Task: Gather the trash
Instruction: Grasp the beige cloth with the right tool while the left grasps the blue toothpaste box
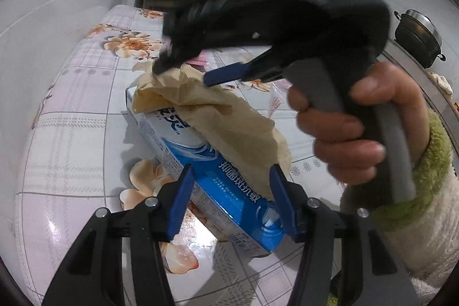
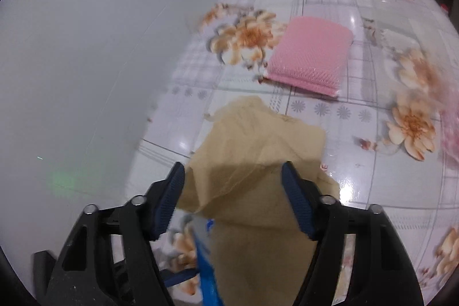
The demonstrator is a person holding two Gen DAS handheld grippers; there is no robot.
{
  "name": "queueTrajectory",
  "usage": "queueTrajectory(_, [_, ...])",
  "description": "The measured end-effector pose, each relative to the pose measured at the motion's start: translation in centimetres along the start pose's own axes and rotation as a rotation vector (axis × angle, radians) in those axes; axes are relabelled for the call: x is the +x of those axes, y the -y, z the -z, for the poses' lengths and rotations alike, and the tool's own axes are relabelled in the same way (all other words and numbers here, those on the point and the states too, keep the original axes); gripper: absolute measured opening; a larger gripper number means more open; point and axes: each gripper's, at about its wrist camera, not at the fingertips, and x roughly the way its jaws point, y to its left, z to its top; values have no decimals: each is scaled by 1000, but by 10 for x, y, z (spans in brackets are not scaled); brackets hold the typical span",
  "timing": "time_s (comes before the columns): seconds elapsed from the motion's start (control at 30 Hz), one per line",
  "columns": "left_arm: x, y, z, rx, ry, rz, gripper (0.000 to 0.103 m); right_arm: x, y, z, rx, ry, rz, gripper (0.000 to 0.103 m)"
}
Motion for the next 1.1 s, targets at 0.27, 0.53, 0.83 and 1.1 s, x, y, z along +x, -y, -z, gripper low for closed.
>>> queueTrajectory(0.27, [4, -11, 3, -69, -31, 12, 52, -21, 10, 11, 49, 33, -42, 2])
queueTrajectory(0.53, [2, -12, 3, -70, -14, -11, 52, -105, 19, 24, 78, 193, -120, 1])
queueTrajectory(0.83, [-17, -9, 3, -50, 51, -66, 52, -192, 38, 98, 56, 334, -91, 1])
queueTrajectory(1.1, [-37, 12, 3, 14, 101, 4, 52, -144, 74, 178, 146, 163, 264, 2])
